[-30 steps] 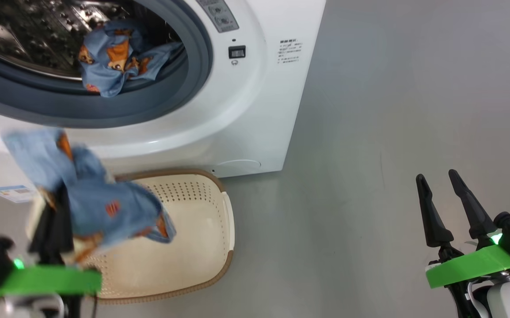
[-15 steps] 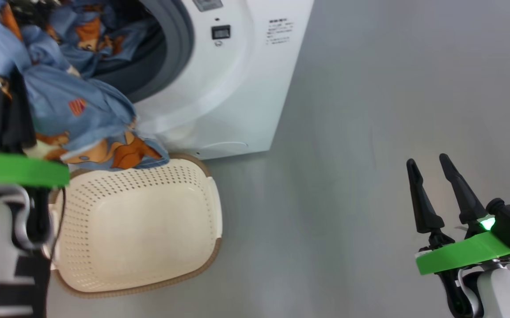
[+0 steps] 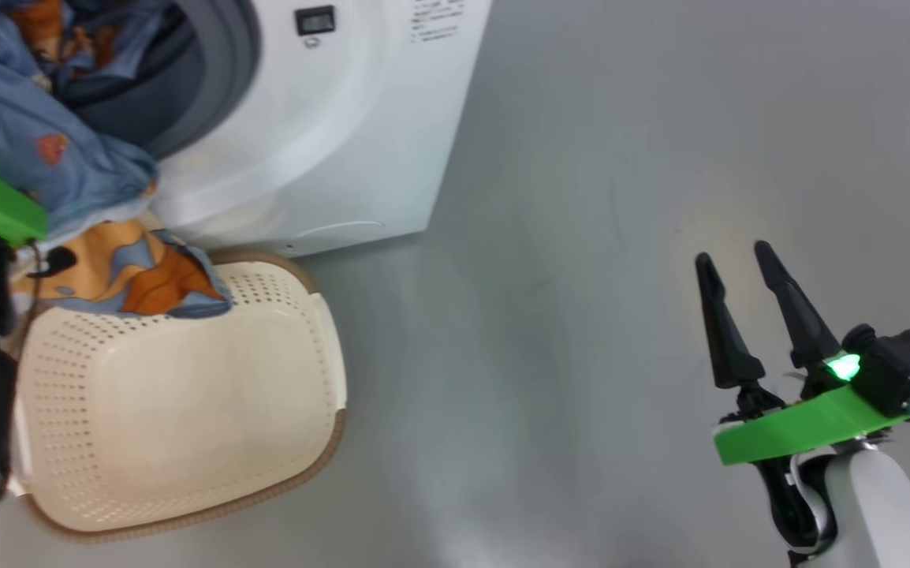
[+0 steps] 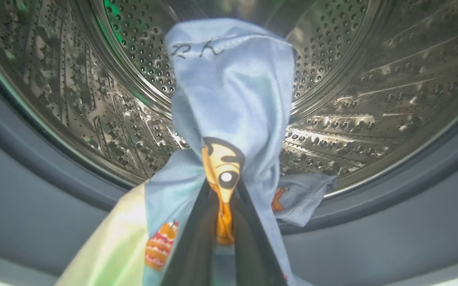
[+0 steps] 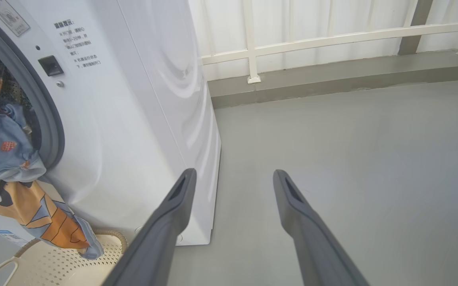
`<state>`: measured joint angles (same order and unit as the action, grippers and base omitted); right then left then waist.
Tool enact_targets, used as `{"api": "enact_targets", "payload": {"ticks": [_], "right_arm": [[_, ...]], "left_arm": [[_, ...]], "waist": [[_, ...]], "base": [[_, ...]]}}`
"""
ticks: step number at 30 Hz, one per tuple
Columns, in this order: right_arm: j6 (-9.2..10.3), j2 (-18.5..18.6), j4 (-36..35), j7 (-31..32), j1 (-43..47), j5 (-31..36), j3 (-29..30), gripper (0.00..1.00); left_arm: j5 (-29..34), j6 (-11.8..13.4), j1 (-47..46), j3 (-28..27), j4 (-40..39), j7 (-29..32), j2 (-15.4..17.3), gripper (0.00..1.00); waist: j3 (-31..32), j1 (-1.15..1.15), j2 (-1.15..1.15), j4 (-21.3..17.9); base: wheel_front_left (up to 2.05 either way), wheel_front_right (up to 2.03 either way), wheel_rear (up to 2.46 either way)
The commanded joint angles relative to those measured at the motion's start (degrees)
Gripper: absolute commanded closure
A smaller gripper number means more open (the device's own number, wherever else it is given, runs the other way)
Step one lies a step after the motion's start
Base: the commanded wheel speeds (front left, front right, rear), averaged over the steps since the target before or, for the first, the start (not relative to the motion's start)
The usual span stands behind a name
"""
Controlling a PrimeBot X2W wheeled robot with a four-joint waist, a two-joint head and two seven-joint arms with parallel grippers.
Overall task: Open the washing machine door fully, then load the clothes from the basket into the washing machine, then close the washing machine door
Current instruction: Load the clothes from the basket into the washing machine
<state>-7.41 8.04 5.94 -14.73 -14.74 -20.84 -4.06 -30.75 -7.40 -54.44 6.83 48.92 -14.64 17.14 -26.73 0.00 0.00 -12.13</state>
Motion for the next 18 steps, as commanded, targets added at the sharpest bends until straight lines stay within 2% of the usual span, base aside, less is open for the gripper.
{"api": "enact_targets", "payload": {"ticks": [1, 6, 10, 13, 18], "right_arm": [[-0.08, 0.07, -1.43, -0.27, -0.51, -0.52, -1.63, 0.0], [-0.08, -0.33, -1.48, -0.27, -0.92, -0.61, -2.5, 0.0], [-0.08, -0.6, -1.56, -0.27, -1.13, -0.66, -2.91, 0.0], [-0.08, -0.76, -1.79, -0.27, -1.5, -0.7, -2.97, 0.0], [-0.08, -1.12, -1.88, -0.27, -2.35, -0.6, -3.14, 0.0]], "left_arm": [[-0.92, -0.09, -2.12, -0.46, 1.22, -0.36, 3.44, 1.0], [-1.14, -0.09, -6.54, 2.84, 8.86, -0.36, 5.46, 1.0], [-0.75, -0.09, -9.89, 4.32, 11.24, -0.36, 6.84, 1.0], [0.99, -0.09, -12.72, 3.74, 8.58, -0.36, 8.14, 1.0], [5.58, 0.61, -14.36, -2.58, -3.33, -0.36, 8.19, 1.0]], "waist": [[-1.56, 0.0, 0.0, -1.75], [-2.53, 0.0, 0.0, -3.34], [-3.45, 0.0, 0.0, -4.17], [-4.41, 0.0, 0.0, -4.44], [-5.52, 0.0, 0.0, -4.58]], "base": [[0.0, 0.0, 0.0], [0.0, 0.0, 0.0], [0.0, 0.0, 0.0], [0.0, 0.0, 0.0], [0.0, 0.0, 0.0]]}}
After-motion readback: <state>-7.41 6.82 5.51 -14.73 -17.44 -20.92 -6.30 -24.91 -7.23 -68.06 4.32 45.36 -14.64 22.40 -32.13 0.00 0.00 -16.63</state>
